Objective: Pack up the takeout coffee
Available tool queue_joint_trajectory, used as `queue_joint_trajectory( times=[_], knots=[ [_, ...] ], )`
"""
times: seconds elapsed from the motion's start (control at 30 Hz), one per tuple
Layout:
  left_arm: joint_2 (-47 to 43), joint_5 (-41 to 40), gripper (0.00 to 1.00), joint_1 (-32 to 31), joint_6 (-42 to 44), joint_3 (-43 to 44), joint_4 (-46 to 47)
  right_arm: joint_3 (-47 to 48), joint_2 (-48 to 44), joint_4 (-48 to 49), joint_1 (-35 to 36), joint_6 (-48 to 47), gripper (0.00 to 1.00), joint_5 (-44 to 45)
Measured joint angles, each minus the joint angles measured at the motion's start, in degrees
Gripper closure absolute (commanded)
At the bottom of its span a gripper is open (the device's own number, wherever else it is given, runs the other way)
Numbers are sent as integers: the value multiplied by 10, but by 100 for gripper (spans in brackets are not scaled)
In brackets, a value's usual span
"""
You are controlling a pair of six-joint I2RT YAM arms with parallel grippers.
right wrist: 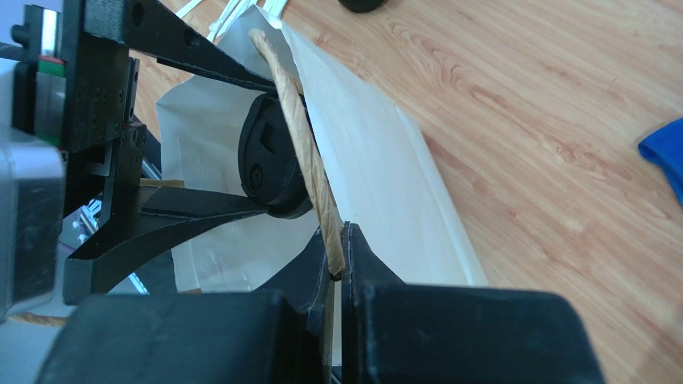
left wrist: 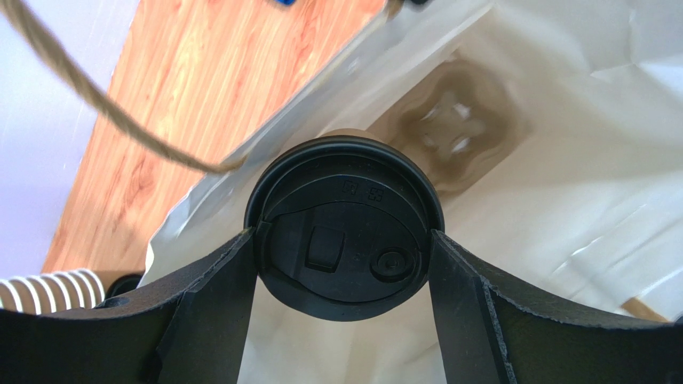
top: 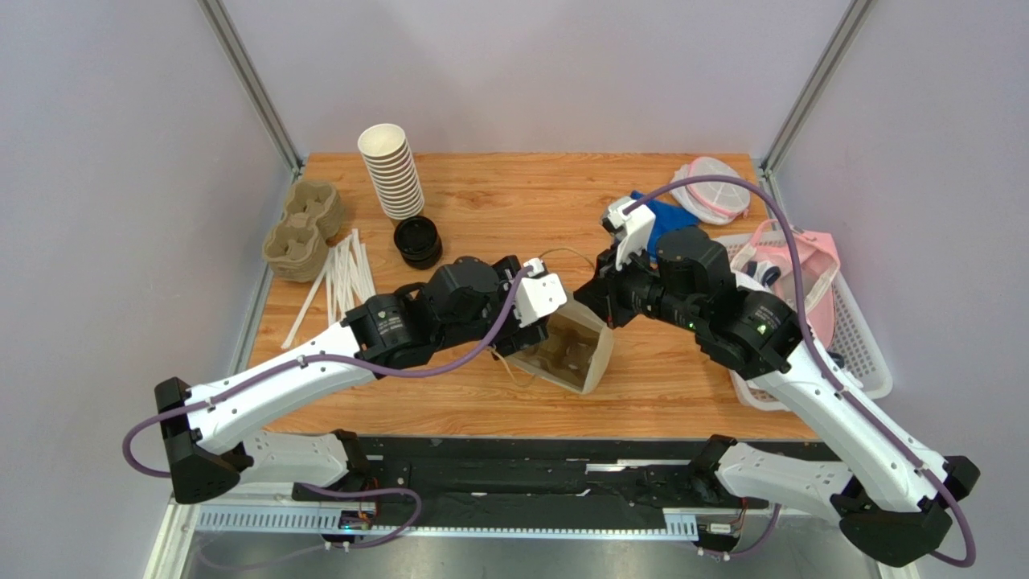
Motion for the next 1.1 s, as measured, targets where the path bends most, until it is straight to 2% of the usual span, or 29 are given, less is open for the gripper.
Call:
queue_joint_trajectory(
  times=[0.2,0.23,0.3,0.33,0.47,0.6,0.7,0.77,0.8,0.83,0.87,0.9,1.1],
  knots=[
    [-7,-9,80,-45,0,-50,21,-33,-37,14,35,14,100,15],
    [-9,-9,80,-51,0,-64,20,-38,-45,15,38,14,87,14],
    [-13,-9,80,-59,2,-86,18,-44,-54,19,42,14,74,11],
    [-16,-8,80,-63,3,-95,17,-44,-56,19,42,13,62,9],
    [-27,-8,80,-68,8,-114,14,-49,-51,27,43,-7,45,5],
    [-39,-8,80,-69,14,-115,14,-49,-32,27,43,-41,39,-3],
    [-43,-8,80,-69,16,-115,14,-49,-15,27,43,-76,43,-23],
    [-45,-8,80,-69,17,-115,14,-49,-4,27,43,-98,52,-35],
    [-45,-8,80,-69,18,-115,14,-49,1,27,43,-109,60,-40],
    [-46,-8,80,-69,18,-115,14,-49,5,27,43,-117,85,-45],
    [-48,-8,80,-69,18,-115,14,-49,9,27,43,-126,96,-49],
    [-50,-8,80,-69,18,-117,14,-49,13,28,43,-136,100,-52],
    [-68,-10,80,-69,30,-139,22,-61,10,49,48,-146,100,-59]
  ],
)
